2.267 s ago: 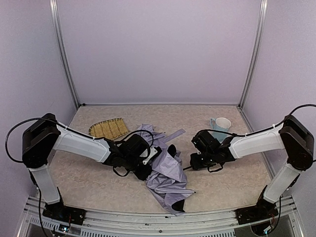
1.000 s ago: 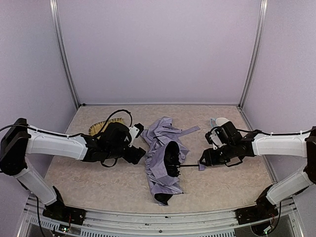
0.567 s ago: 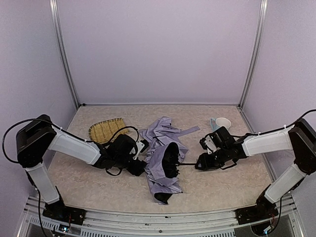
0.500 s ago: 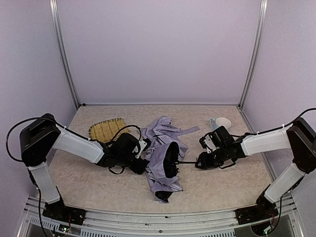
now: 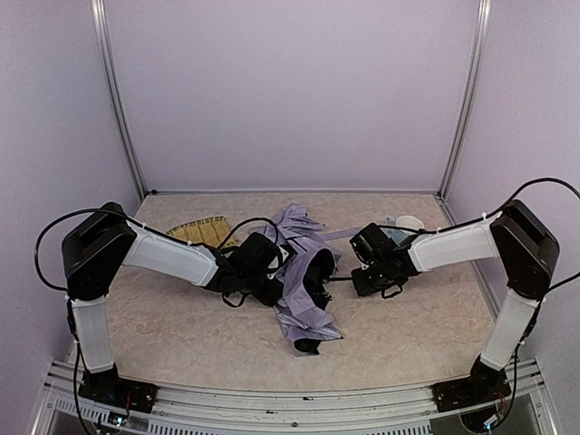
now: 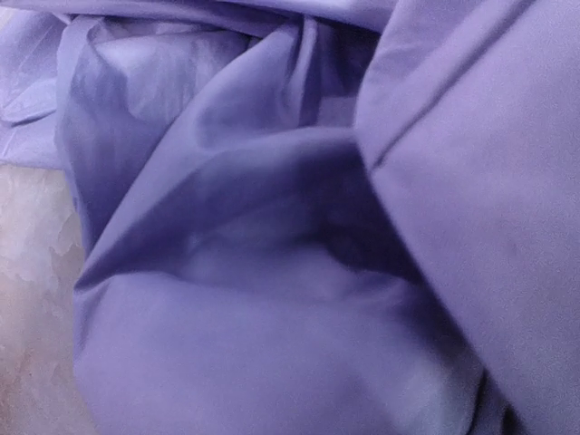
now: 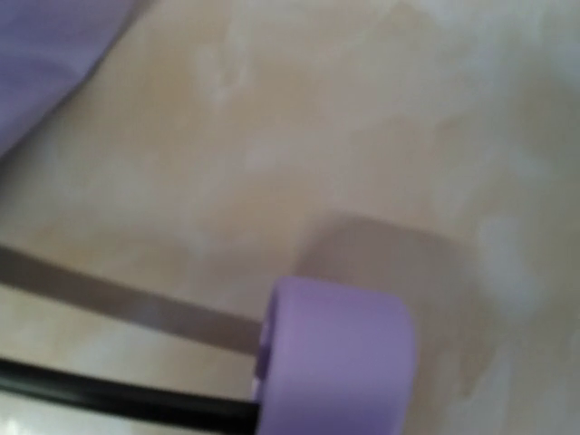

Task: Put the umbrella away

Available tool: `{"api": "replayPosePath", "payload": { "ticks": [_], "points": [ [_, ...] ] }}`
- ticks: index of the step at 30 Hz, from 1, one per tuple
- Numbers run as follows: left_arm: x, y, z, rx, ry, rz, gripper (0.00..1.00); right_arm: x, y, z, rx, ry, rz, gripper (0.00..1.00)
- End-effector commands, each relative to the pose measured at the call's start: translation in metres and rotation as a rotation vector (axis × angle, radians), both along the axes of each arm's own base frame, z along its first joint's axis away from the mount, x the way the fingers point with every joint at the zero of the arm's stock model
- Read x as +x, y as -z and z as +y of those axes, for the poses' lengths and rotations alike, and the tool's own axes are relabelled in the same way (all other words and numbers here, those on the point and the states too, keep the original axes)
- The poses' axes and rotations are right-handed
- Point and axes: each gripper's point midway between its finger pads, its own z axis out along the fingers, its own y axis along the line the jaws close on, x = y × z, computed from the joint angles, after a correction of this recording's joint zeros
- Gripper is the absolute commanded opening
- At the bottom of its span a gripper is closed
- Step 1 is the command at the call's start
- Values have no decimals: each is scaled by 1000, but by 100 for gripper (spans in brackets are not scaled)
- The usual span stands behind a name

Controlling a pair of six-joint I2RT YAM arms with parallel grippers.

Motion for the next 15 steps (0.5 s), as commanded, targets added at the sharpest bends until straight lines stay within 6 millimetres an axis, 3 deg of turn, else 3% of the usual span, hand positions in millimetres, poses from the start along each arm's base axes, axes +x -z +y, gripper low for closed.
{"api": "replayPosePath", "payload": {
  "ticks": [1,4,6,10,15],
  "points": [
    [-64,3,-97,-111,333,6,64,-99,-26,160,415,-600,147,26],
    [-59,-3,-91,-92,303,-27,63,-101,-36,162,439,-606,130,28],
    [-48,-8,-76,-74,246,-46,63,-100,-34,151,402,-573,126,31],
    [-31,-18,-31,-42,127,-64,65,-107,-14,106,241,-466,178,46],
    [-39,-23,2,-35,111,-81,73,-127,-17,58,132,-397,225,75]
  ]
}}
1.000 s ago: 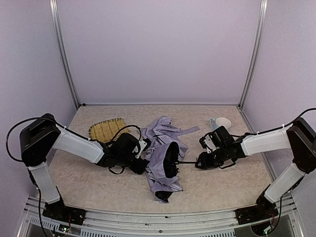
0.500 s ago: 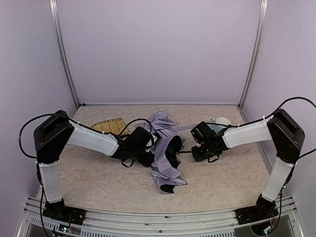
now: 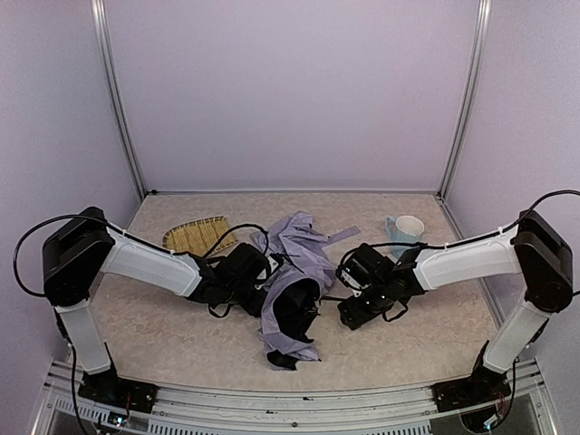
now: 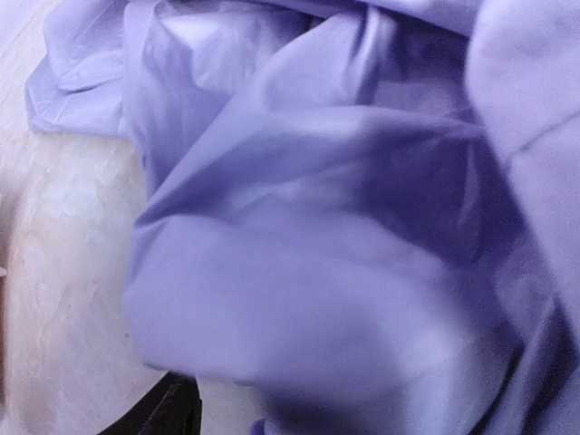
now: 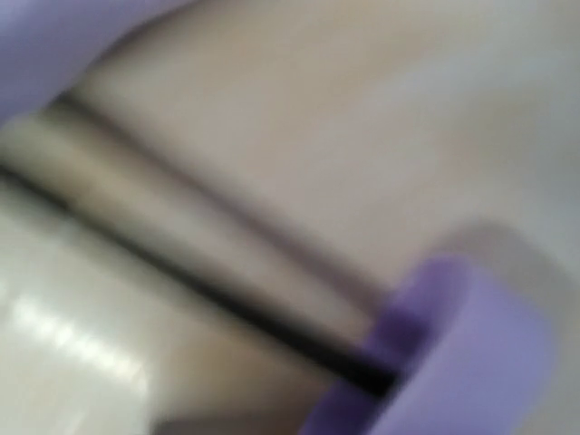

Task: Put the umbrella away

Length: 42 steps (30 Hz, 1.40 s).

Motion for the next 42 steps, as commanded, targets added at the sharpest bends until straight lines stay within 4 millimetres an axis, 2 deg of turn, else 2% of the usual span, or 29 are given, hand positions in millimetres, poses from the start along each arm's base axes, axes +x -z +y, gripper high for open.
{"api": "replayPosePath", "payload": {
  "ticks": [1,3,4,7,10,13,15,18,21,25,27,30,35,39,42],
  "points": [
    [-22,-16,-27,-158,127,-7,75,-62,-21,26,126,-188,142,81],
    [-20,-13,-19,-143,105,-20,80,-63,-33,12,86,-173,123,96],
    [-18,-12,-15,-134,91,-21,81,-60,-43,8,70,-170,101,99],
    [-12,-11,-5,-127,49,-26,86,-51,-83,9,79,-207,16,100],
    [-10,-16,5,-143,15,-42,89,-42,-121,24,109,-305,-67,100],
    [-11,-28,16,-187,-11,-64,92,-30,-148,47,125,-404,-130,100],
    [-12,-39,20,-232,-20,-92,93,-19,-157,66,131,-463,-164,100],
    [-19,-55,23,-299,11,-126,96,-6,-158,93,120,-549,-182,100],
    [-25,-68,23,-332,35,-162,96,8,-153,106,61,-587,-181,100],
    [-17,-84,44,-360,-48,-210,96,11,-147,131,60,-715,-174,100],
    [-8,-94,60,-386,-120,-228,97,15,-138,140,38,-765,-168,100],
    [3,-103,81,-431,-204,-235,97,13,-108,157,8,-857,-117,100],
    [2,-103,88,-457,-203,-227,99,3,-54,178,-16,-963,-37,100],
    [3,-91,83,-451,-199,-184,99,8,-43,200,9,-975,-45,100],
    [5,-91,82,-453,-209,-177,97,12,-41,202,8,-967,-69,100]
  ]
}}
